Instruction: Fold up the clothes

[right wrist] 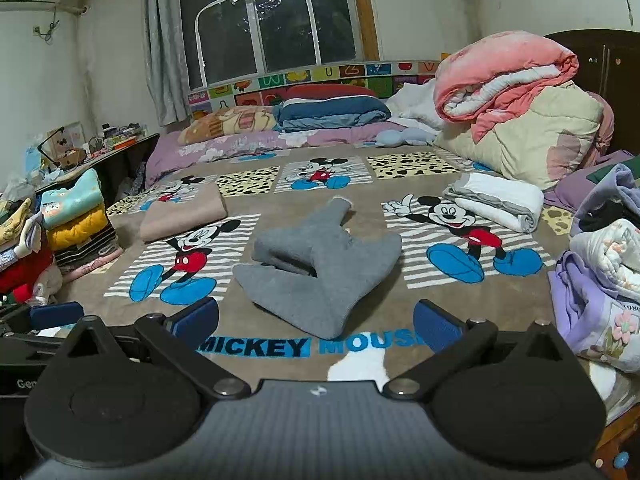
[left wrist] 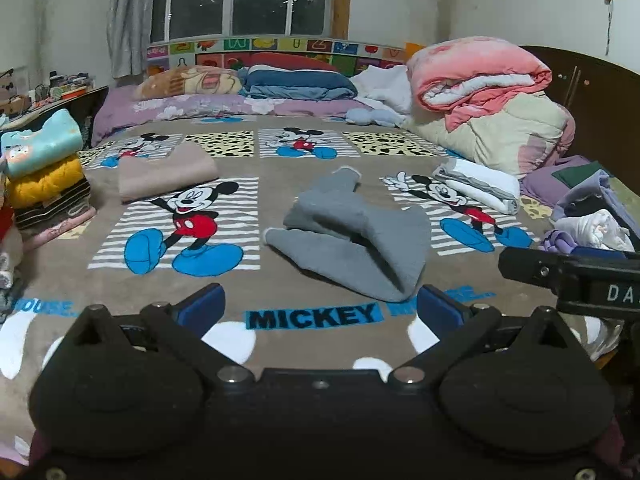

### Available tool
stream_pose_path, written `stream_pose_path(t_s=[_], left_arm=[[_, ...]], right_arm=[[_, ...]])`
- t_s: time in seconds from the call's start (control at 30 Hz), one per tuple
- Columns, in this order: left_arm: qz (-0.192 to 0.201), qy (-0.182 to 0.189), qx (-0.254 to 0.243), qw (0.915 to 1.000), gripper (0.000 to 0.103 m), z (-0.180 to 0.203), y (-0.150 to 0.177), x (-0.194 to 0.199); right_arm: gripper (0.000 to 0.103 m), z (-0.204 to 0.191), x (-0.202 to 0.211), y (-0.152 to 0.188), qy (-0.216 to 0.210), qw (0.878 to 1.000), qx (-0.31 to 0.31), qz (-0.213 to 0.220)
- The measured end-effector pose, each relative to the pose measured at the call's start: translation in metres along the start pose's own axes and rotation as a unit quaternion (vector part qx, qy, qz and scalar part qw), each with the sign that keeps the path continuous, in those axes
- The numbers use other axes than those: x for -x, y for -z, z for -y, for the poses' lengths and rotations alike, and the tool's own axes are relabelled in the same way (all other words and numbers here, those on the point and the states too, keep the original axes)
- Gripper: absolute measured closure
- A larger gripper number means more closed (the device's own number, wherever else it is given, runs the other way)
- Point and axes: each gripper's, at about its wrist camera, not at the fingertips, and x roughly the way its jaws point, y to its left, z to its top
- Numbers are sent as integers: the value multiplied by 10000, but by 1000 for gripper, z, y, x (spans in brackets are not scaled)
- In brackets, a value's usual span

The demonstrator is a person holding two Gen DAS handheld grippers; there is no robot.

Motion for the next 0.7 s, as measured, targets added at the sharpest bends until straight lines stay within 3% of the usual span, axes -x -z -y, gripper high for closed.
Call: stream_pose_path(t_s=[0.7], left_arm=[[-8, -24, 80, 10000, 0, -4, 2, 3]], right_arm=[[0, 3, 0, 10, -65, 10000, -21, -38]])
